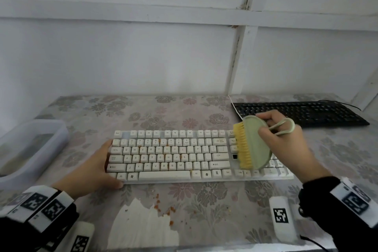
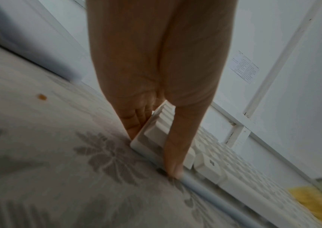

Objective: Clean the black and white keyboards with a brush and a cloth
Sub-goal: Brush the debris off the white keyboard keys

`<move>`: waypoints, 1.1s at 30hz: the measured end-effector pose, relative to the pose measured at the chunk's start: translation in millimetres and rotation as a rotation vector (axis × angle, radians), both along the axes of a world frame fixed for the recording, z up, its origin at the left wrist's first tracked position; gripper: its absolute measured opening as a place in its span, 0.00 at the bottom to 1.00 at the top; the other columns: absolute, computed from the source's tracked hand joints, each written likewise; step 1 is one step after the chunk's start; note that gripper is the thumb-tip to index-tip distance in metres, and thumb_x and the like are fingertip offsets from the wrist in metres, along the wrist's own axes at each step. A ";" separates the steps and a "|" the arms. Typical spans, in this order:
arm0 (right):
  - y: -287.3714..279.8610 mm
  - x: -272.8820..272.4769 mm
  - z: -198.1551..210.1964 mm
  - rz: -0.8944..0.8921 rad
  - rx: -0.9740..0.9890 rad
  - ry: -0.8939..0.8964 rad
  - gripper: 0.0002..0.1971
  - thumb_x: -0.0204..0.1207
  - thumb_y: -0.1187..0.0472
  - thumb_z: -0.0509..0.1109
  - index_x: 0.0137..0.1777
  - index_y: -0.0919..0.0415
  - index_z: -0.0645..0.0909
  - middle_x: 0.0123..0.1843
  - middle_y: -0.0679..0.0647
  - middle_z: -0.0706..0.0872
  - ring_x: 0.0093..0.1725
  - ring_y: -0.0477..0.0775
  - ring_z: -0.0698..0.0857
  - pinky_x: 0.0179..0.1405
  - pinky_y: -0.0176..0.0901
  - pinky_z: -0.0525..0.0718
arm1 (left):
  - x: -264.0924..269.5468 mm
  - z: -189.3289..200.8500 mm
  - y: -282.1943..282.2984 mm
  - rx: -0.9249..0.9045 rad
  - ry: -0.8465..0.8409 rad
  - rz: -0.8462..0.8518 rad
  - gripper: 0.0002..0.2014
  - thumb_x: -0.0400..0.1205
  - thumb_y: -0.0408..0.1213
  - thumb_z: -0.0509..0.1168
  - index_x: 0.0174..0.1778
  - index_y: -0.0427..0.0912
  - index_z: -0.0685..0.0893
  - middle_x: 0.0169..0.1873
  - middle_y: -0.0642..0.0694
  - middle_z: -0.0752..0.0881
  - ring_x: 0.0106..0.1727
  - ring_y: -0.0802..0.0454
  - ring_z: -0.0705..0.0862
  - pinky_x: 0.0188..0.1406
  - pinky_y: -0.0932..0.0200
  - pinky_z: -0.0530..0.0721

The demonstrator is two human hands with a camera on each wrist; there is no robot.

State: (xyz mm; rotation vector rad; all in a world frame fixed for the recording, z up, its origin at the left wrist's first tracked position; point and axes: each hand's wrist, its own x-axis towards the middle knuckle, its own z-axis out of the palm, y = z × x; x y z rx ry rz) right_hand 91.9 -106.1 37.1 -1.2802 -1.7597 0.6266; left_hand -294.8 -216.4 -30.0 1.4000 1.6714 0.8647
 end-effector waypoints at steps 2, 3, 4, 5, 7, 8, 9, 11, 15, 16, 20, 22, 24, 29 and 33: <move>-10.7 3.6 -5.9 0.026 -0.020 -0.048 0.13 0.73 0.69 0.68 0.45 0.48 0.81 0.35 0.50 0.86 0.30 0.48 0.79 0.25 0.39 0.74 | 1.2 1.3 -0.1 -0.002 -0.010 0.014 0.47 0.49 0.27 0.77 0.59 0.65 0.68 0.60 0.57 0.81 0.56 0.72 0.82 0.48 0.73 0.79; -16.8 5.4 -8.8 0.043 -0.036 -0.070 0.11 0.73 0.69 0.68 0.45 0.51 0.82 0.32 0.51 0.85 0.28 0.48 0.77 0.22 0.35 0.71 | 1.7 1.5 -0.1 -0.004 -0.008 0.016 0.46 0.50 0.26 0.77 0.59 0.65 0.68 0.60 0.57 0.81 0.56 0.72 0.82 0.48 0.74 0.78; -22.8 7.4 -11.6 0.060 -0.051 -0.094 0.10 0.72 0.70 0.69 0.44 0.53 0.82 0.27 0.49 0.83 0.25 0.47 0.75 0.20 0.32 0.68 | 2.2 1.7 0.1 -0.007 0.005 0.015 0.46 0.50 0.26 0.77 0.60 0.65 0.68 0.61 0.57 0.81 0.58 0.70 0.82 0.49 0.73 0.78; -27.5 9.0 -13.4 0.076 -0.074 -0.116 0.09 0.72 0.70 0.69 0.43 0.54 0.82 0.23 0.48 0.80 0.23 0.46 0.72 0.19 0.31 0.65 | 1.9 1.4 0.4 -0.013 0.014 0.015 0.47 0.51 0.26 0.78 0.60 0.65 0.67 0.62 0.57 0.81 0.59 0.67 0.81 0.51 0.71 0.78; -30.5 12.6 -11.4 0.102 -0.131 -0.139 0.09 0.72 0.69 0.70 0.41 0.52 0.82 0.22 0.51 0.78 0.22 0.44 0.70 0.20 0.32 0.66 | 0.4 0.5 0.4 -0.017 0.025 0.024 0.47 0.54 0.22 0.79 0.60 0.66 0.67 0.62 0.56 0.81 0.61 0.63 0.80 0.52 0.69 0.77; -28.4 14.3 -8.4 0.102 -0.145 -0.135 0.10 0.72 0.69 0.70 0.40 0.51 0.82 0.24 0.51 0.81 0.22 0.44 0.71 0.23 0.34 0.69 | 0.1 0.3 0.5 -0.019 0.034 0.030 0.47 0.56 0.19 0.79 0.59 0.66 0.67 0.61 0.57 0.80 0.61 0.63 0.80 0.51 0.70 0.77; -24.9 15.2 -4.5 0.088 -0.137 -0.115 0.10 0.72 0.68 0.70 0.40 0.50 0.83 0.27 0.49 0.84 0.24 0.44 0.74 0.26 0.38 0.73 | 0.0 0.1 0.9 -0.021 0.044 0.031 0.48 0.57 0.18 0.79 0.59 0.67 0.66 0.61 0.57 0.80 0.60 0.63 0.80 0.51 0.70 0.76; -15.6 14.4 1.9 0.030 -0.059 -0.044 0.12 0.72 0.68 0.69 0.42 0.47 0.83 0.34 0.43 0.87 0.31 0.44 0.81 0.33 0.45 0.79 | -0.1 -1.1 1.6 -0.029 0.056 0.031 0.48 0.59 0.17 0.79 0.59 0.68 0.64 0.60 0.59 0.79 0.59 0.64 0.79 0.51 0.70 0.76; 1.2 3.9 4.4 -0.008 0.025 0.041 0.16 0.73 0.69 0.67 0.44 0.43 0.82 0.38 0.46 0.89 0.37 0.49 0.84 0.35 0.46 0.81 | -0.7 -2.3 2.2 -0.059 0.071 0.056 0.51 0.60 0.16 0.78 0.68 0.61 0.60 0.60 0.60 0.78 0.59 0.63 0.79 0.51 0.70 0.75; 2.7 3.0 2.5 0.001 0.025 0.041 0.16 0.73 0.69 0.67 0.45 0.43 0.82 0.38 0.46 0.89 0.36 0.49 0.84 0.34 0.45 0.80 | -1.0 -2.3 2.1 -0.060 0.071 0.058 0.52 0.60 0.16 0.79 0.69 0.60 0.59 0.60 0.59 0.79 0.59 0.63 0.79 0.52 0.70 0.75; -11.4 8.8 -9.5 0.065 -0.032 -0.025 0.14 0.74 0.69 0.69 0.45 0.45 0.82 0.36 0.44 0.87 0.32 0.50 0.82 0.29 0.43 0.78 | -4.5 -3.5 2.4 -0.070 0.056 0.054 0.53 0.58 0.19 0.80 0.71 0.59 0.59 0.62 0.56 0.80 0.62 0.60 0.80 0.55 0.66 0.77; -24.1 13.3 -14.1 0.099 -0.082 -0.077 0.13 0.73 0.70 0.69 0.44 0.48 0.82 0.27 0.46 0.82 0.24 0.46 0.74 0.22 0.34 0.70 | -4.4 -3.7 2.7 -0.075 0.058 0.050 0.53 0.59 0.18 0.79 0.71 0.60 0.60 0.62 0.56 0.80 0.62 0.60 0.80 0.54 0.66 0.78; -32.9 16.5 -12.0 0.136 -0.137 -0.115 0.11 0.72 0.70 0.69 0.40 0.50 0.83 0.20 0.49 0.74 0.21 0.44 0.68 0.20 0.31 0.64 | -1.5 -2.0 2.3 -0.064 0.055 0.053 0.51 0.60 0.16 0.78 0.70 0.60 0.61 0.61 0.56 0.81 0.59 0.61 0.81 0.51 0.68 0.78; -21.4 15.3 2.8 0.065 -0.065 0.013 0.13 0.72 0.69 0.69 0.42 0.46 0.84 0.34 0.45 0.88 0.29 0.41 0.80 0.31 0.41 0.77 | 0.9 -0.2 1.2 -0.034 0.028 0.040 0.49 0.60 0.14 0.77 0.63 0.64 0.64 0.59 0.57 0.81 0.56 0.64 0.83 0.44 0.72 0.80; -1.7 -8.7 5.3 -0.005 0.049 0.082 0.16 0.72 0.69 0.67 0.43 0.43 0.82 0.35 0.44 0.87 0.30 0.40 0.80 0.29 0.33 0.76 | -2.3 -2.1 0.2 -0.044 0.005 0.026 0.51 0.56 0.20 0.79 0.66 0.63 0.63 0.61 0.56 0.81 0.57 0.66 0.83 0.48 0.70 0.80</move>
